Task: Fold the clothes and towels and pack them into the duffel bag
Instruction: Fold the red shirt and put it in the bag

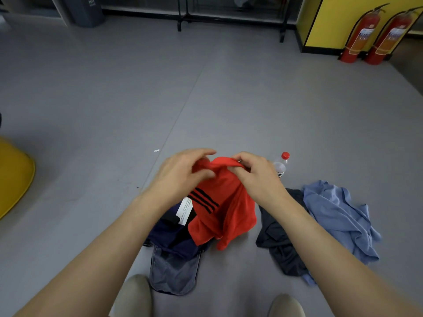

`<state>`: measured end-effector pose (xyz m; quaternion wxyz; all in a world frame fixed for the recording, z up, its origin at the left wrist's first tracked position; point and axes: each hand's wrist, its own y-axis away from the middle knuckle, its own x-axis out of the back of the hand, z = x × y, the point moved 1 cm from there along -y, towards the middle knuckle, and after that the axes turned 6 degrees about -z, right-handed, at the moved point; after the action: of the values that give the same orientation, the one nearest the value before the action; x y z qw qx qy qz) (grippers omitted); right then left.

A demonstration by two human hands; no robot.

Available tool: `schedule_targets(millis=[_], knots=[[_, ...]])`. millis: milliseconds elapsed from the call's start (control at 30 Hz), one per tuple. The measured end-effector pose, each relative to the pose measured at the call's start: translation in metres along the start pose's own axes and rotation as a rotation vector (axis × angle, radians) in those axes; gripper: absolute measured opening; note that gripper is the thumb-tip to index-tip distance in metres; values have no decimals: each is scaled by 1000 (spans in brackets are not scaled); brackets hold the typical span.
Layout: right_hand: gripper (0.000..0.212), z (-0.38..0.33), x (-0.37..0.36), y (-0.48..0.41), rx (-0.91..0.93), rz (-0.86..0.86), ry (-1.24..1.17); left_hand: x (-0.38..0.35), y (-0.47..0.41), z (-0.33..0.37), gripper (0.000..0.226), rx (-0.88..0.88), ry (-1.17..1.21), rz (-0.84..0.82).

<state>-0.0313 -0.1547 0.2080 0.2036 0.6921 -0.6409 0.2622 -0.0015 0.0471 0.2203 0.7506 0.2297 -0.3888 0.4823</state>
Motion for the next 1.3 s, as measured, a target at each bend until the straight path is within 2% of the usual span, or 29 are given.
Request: schedule_targets(millis=[67,200,267,333,400,567,667,767,900,967,1067,1100,1167,1300], knots=[[21,-3,-2,-1,12,-2,-29,-11,4,16,45,-45,67,-36],[12,-1,-5,-3,7,6,-11,-8,0,21,14,-35,142,125],[4,4,-9,-1,-29,-52,87,-3,0,23,12,-49,156,169],[12,12,-12,2,-98,-116,237,2,3,24,11,-60,160,212],[10,20,-10,1,-166,-99,273,7,4,18,13,-34,136,247],[18,15,9,-7,-143,89,-11,17,3,-5,25,95,-26,281],[11,12,11,-9,-65,69,-145,19,3,-12,27,143,-17,270],[24,10,13,-8,-40,53,-217,21,2,-13,25,146,33,221],[30,7,13,-6,-8,38,-257,18,3,-8,19,120,47,175],[28,9,12,-6,-1,43,-154,19,2,-9,13,100,8,213],[12,19,12,-6,-53,74,253,23,0,-12,11,89,-45,303],[14,22,11,-6,-79,89,336,24,0,-13,11,83,-60,324],[19,25,10,-7,-110,118,400,25,0,-15,11,77,-107,332],[12,20,20,-12,-105,260,432,24,-3,-27,21,142,-221,276]])
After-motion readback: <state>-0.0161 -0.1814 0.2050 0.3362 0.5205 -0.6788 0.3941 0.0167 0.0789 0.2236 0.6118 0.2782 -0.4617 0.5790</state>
